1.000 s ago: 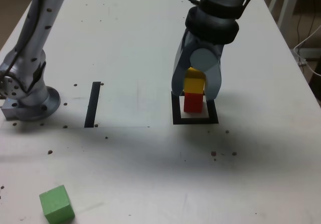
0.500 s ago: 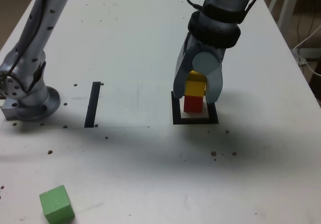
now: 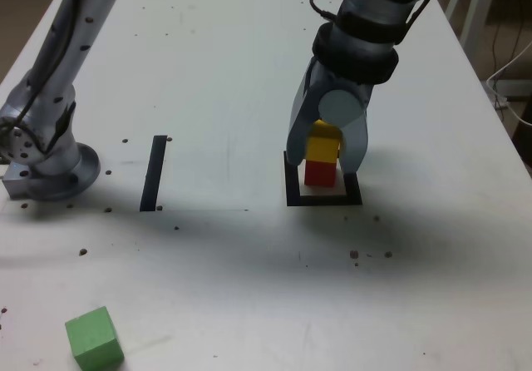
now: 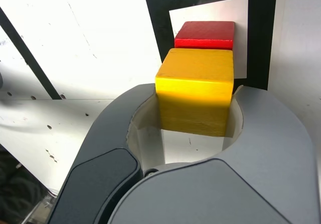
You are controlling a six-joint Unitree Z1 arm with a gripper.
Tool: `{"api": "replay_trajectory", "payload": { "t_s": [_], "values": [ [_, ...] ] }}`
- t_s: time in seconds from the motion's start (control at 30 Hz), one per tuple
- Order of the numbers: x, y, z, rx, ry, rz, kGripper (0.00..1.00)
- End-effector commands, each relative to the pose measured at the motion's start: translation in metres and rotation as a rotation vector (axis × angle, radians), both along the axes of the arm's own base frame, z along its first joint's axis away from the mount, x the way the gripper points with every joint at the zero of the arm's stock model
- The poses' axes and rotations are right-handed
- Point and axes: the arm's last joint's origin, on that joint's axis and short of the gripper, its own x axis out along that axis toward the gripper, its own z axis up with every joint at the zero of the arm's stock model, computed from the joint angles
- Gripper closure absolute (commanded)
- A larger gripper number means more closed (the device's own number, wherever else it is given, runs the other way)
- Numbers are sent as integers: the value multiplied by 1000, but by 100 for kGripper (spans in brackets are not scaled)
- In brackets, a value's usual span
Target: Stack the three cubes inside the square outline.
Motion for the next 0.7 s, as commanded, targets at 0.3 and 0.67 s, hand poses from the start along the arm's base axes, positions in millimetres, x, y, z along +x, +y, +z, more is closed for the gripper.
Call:
{"api": "replay_trajectory", "payload": {
  "t_s": [0.3, 0.67],
  "values": [
    [0, 3, -5, -1, 19, -11, 17],
    [-10, 5, 9, 22, -5, -19, 1]
  ]
}}
